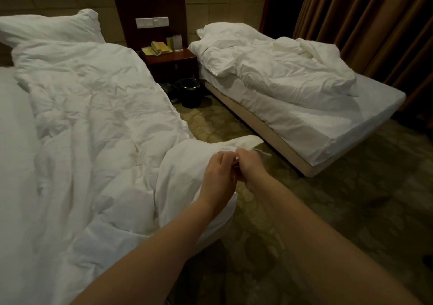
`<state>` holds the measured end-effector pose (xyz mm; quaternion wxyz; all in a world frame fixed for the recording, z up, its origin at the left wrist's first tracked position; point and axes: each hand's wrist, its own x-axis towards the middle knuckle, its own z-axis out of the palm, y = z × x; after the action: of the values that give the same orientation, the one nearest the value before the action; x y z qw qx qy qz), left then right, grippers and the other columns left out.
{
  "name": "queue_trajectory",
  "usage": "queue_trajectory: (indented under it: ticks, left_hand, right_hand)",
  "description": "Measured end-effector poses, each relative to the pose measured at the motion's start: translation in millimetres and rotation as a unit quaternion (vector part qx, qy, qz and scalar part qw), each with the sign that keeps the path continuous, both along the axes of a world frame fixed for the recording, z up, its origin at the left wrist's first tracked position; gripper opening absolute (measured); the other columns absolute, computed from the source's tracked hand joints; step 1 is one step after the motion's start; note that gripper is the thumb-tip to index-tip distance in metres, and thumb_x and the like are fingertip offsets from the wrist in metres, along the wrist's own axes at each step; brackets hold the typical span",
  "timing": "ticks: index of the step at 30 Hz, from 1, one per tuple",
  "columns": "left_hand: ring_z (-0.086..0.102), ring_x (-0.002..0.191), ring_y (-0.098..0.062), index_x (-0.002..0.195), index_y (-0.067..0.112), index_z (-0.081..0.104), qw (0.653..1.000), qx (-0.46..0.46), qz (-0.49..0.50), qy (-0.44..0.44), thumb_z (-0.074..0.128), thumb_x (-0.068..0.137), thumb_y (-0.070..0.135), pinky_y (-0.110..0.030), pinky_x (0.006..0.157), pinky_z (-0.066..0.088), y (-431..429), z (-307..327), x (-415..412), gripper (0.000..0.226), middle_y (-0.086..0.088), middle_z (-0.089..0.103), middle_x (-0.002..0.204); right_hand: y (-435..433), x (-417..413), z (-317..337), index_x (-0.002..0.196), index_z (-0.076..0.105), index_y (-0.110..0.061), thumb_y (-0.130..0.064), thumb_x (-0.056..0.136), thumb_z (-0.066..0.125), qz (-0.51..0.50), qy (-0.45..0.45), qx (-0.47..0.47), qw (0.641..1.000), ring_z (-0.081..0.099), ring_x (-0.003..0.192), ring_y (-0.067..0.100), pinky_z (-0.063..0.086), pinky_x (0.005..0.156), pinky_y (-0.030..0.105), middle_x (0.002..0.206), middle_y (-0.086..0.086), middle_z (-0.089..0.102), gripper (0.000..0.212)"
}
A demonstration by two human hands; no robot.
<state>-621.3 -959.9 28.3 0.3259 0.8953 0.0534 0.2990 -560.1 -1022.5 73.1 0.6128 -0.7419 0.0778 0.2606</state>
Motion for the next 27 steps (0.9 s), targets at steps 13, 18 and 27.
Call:
queue_trajectory:
  ticks: [13, 18, 27]
  left_hand:
    - [0.054, 0.093, -0.018, 0.117, 0.016, 0.052, 0.992, 0.022, 0.104, -0.065, 0.059, 0.086, 0.005, -0.016, 0.076, 0.041, 55.6, -4.6, -40.8, 0.034, -0.011, 0.059, 0.109]
    - [0.06, 0.078, -0.024, 0.097, 0.007, 0.064, 0.988, 0.009, 0.15, 0.023, 0.065, 0.088, 0.016, -0.02, 0.065, 0.035, 61.5, -13.2, -55.4, 0.013, -0.008, 0.062, 0.095]
    - [0.052, 0.095, -0.017, 0.111, 0.013, 0.06, 0.962, 0.056, 0.193, 0.186, 0.049, 0.093, 0.026, -0.021, 0.069, 0.034, 57.7, -41.1, -70.4, 0.025, -0.001, 0.055, 0.118]
  right_hand:
    - [34.9, -2.9, 40.1, 0.126, 0.048, 0.004, -0.016, 0.1, 0.041, -0.032, 0.015, 0.224, 0.974, 0.063, 0.074, 0.027, 0.055, 0.053, 0.033, 0.097, 0.02, 0.062, 0.034]
    - [36.8, -3.2, 38.5, 0.124, 0.048, -0.001, -0.016, 0.1, 0.041, -0.04, 0.026, 0.255, 0.966, 0.064, 0.075, 0.027, 0.054, 0.06, 0.036, 0.092, 0.016, 0.063, 0.028]
    - [41.5, 3.5, 45.3, 0.132, 0.044, 0.002, -0.016, 0.101, 0.04, -0.075, 0.066, 0.294, 0.95, 0.061, 0.075, 0.028, 0.051, 0.07, 0.042, 0.09, 0.017, 0.059, 0.036]
